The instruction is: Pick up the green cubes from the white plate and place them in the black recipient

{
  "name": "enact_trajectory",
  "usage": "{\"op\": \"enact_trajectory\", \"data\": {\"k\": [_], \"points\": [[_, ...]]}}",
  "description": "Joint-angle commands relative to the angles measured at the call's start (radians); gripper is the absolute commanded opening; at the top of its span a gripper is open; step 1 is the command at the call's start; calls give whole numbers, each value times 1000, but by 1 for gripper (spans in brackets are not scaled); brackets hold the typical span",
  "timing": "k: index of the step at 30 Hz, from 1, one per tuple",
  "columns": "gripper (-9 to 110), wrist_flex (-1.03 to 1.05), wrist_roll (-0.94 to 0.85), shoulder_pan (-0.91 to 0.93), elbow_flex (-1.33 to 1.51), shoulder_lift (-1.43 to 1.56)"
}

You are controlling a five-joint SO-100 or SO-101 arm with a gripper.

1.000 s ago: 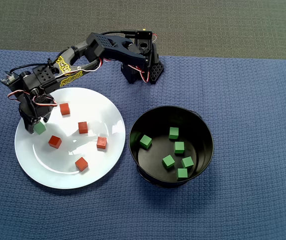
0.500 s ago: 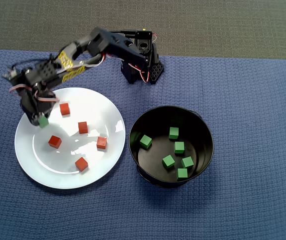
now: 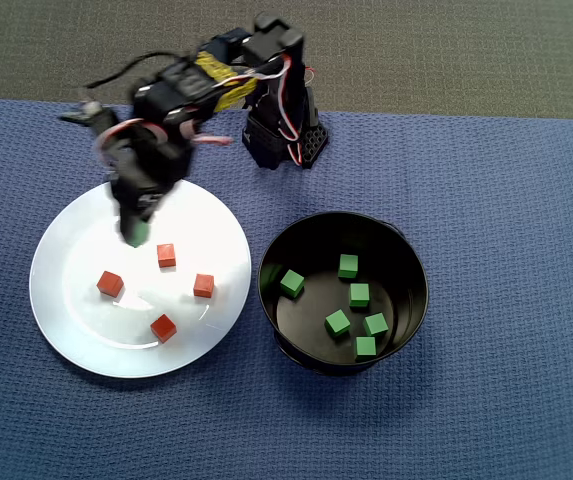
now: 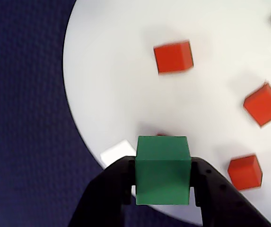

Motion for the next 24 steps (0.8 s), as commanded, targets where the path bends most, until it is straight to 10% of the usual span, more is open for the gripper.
{"op": "enact_trajectory", "data": {"k": [1, 18, 24], "points": [[0, 25, 69, -204, 57, 202], [0, -270, 236, -810, 474, 368], [24, -244, 230, -831, 456, 385]]}}
